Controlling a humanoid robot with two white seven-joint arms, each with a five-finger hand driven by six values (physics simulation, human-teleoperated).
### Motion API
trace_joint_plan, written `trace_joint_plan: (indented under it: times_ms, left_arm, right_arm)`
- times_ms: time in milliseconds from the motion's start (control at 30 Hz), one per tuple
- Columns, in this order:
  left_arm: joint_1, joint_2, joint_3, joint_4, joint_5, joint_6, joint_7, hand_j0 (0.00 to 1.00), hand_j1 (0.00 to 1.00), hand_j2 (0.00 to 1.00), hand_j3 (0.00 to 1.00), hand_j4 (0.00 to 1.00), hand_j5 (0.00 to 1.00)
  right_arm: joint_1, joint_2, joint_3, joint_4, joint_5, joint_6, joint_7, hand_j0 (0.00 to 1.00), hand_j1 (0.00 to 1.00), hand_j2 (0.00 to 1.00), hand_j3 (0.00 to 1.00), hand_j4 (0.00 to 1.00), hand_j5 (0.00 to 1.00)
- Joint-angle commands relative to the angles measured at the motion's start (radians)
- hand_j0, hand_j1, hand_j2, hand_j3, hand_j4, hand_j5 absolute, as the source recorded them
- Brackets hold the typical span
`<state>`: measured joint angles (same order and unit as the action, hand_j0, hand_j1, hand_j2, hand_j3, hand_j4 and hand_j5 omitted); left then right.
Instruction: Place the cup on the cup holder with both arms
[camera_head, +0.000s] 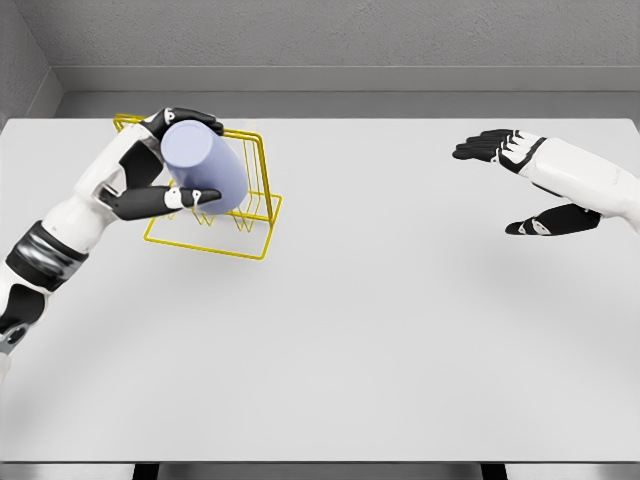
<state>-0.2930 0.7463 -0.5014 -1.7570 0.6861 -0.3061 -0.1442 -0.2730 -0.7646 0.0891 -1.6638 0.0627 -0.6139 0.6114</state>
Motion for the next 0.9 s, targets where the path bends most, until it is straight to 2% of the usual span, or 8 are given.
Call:
trace_joint_plan:
  times_ms: [0, 633, 667, 767, 800, 867]
  left_arm:
    - [0.0, -0.002, 0.0, 0.01, 0.003, 0.005, 0.0, 0.64, 0.64, 0.64, 0.64, 0.64, 0.64]
    - [-0.015, -0.053, -0.013, 0.056, -0.003, 0.042, 0.0, 0.65, 0.65, 0.65, 0.65, 0.65, 0.65]
    - [-0.014, -0.054, -0.014, 0.057, -0.003, 0.044, 0.0, 0.68, 0.68, 0.68, 0.68, 0.68, 0.68]
    - [-0.025, -0.057, -0.014, 0.054, -0.01, 0.096, -0.002, 0.96, 0.96, 0.96, 0.96, 0.96, 0.96]
    - [-0.028, -0.067, -0.014, 0.054, -0.013, 0.102, -0.002, 1.0, 1.0, 1.0, 1.0, 1.0, 1.0]
    - [-0.032, -0.067, -0.014, 0.056, -0.013, 0.107, -0.002, 1.0, 1.0, 1.0, 1.0, 1.0, 1.0]
  right_arm:
    - [0.0, -0.001, 0.0, -0.001, -0.007, 0.003, -0.001, 1.0, 1.0, 1.0, 1.0, 1.0, 1.0]
    - [0.0, -0.001, 0.0, 0.001, -0.007, 0.003, -0.001, 1.0, 1.0, 1.0, 1.0, 1.0, 1.0]
    - [0.0, -0.001, 0.0, 0.001, -0.007, 0.003, -0.001, 1.0, 1.0, 1.0, 1.0, 1.0, 1.0]
    - [0.0, -0.001, 0.0, 0.001, -0.007, 0.003, -0.001, 1.0, 1.0, 1.0, 1.0, 1.0, 1.0]
    - [0.0, -0.001, 0.0, 0.001, -0.007, 0.003, -0.001, 1.0, 1.0, 1.0, 1.0, 1.0, 1.0]
    - [0.0, -0.001, 0.0, 0.001, -0.007, 0.003, -0.001, 1.0, 1.0, 1.0, 1.0, 1.0, 1.0]
